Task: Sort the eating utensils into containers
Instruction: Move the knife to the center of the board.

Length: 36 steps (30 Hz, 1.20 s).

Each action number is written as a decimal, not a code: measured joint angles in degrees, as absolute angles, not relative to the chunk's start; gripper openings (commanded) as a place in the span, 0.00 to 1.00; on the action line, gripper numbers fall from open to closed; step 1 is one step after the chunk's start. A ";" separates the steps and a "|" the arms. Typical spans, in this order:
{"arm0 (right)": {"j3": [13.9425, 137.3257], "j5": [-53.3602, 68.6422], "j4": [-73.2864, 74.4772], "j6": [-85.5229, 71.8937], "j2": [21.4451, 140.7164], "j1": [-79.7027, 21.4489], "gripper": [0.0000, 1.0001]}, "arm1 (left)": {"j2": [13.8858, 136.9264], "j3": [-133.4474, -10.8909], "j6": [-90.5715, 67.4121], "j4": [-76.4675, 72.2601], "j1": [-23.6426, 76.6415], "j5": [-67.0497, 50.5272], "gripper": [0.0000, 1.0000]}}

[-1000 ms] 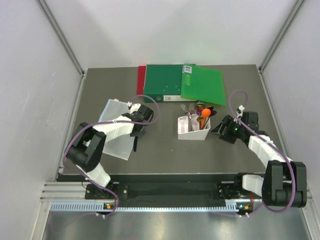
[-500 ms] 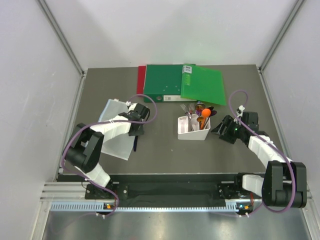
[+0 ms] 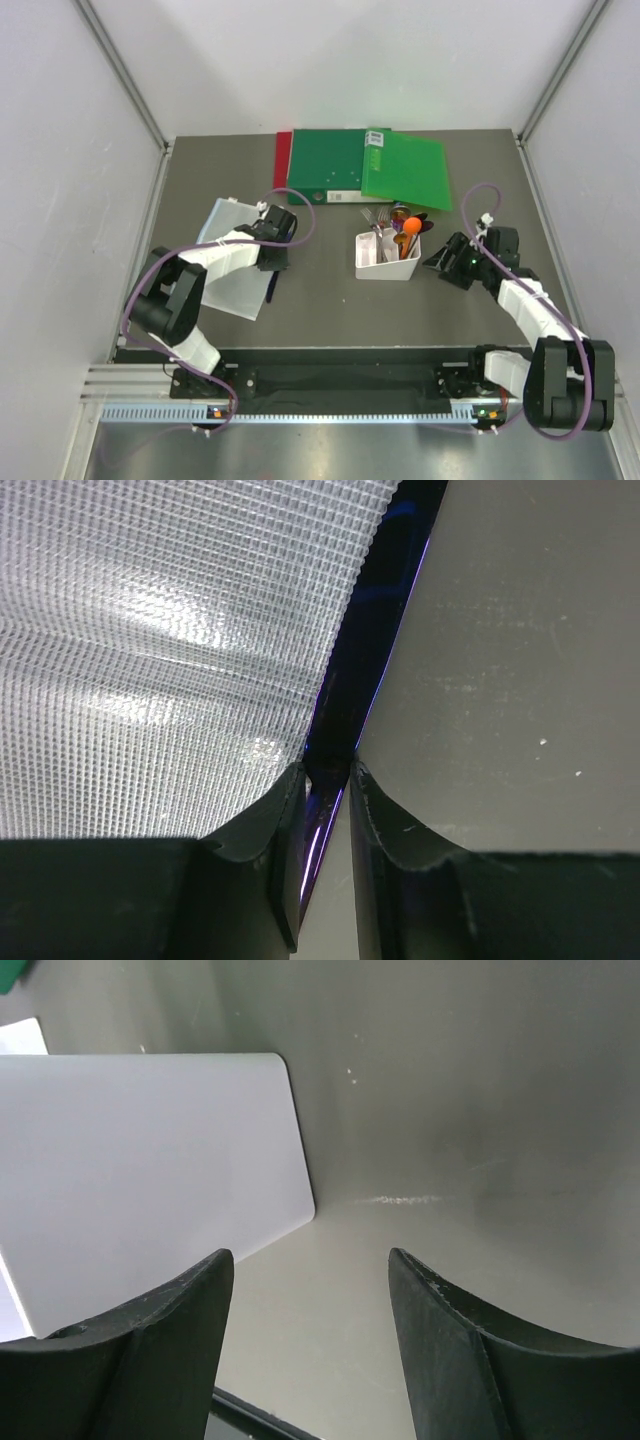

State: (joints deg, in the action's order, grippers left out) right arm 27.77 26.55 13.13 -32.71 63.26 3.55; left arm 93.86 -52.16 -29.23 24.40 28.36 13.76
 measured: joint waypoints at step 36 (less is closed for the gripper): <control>27.73 25.04 14.41 -33.61 59.88 3.55 0.64 | 104.31 -63.68 -29.04 19.20 31.40 3.53 0.00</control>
